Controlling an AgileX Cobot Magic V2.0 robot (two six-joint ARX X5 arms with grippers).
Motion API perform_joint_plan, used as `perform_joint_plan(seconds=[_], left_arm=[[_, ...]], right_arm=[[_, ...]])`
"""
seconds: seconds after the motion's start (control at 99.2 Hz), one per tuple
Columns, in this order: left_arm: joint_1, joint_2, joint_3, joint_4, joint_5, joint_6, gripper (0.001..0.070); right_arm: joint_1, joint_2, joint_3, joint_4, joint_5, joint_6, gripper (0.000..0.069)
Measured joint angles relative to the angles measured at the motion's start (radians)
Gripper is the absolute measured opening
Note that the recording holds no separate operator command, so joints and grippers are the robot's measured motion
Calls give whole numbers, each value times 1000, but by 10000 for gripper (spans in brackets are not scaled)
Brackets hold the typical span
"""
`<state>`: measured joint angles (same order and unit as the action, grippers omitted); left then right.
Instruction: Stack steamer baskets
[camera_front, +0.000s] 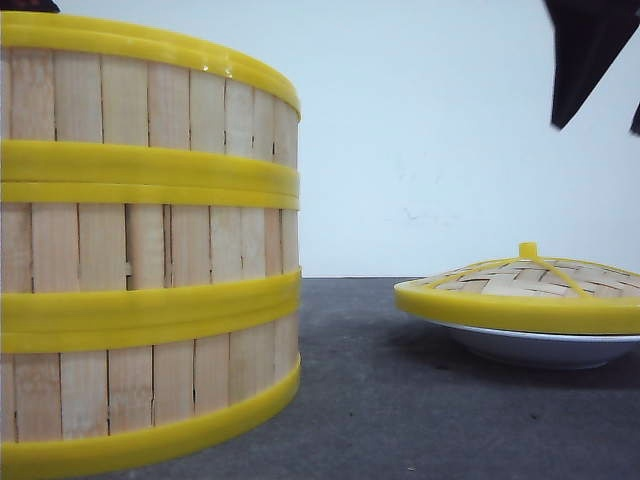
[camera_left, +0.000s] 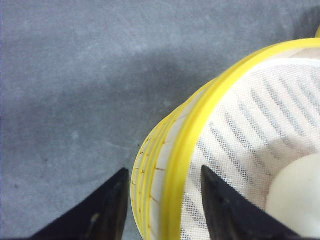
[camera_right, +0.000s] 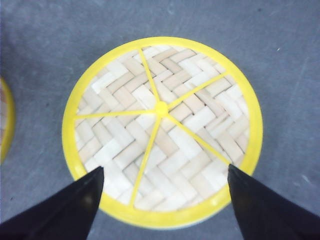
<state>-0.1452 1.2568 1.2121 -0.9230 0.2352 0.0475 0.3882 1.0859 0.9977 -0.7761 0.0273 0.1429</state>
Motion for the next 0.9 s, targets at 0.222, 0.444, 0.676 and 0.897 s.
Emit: perform_joint_plan(seconds=[0.222,0.444,0.676,0.897], left_arm=[[0,0,0,0,0,0,267],[0,0,0,0,0,0,267],[0,0,0,0,0,-6,267],[0,0,0,1,0,-11,267]], right_arm=[[-3,119,-2,104,-10,-35,483],[-3,231,-2,183,-10,-58,483],[-3,322,-3,238,-9,-66,463],[-3,357,-4,252,-10,-68,350]])
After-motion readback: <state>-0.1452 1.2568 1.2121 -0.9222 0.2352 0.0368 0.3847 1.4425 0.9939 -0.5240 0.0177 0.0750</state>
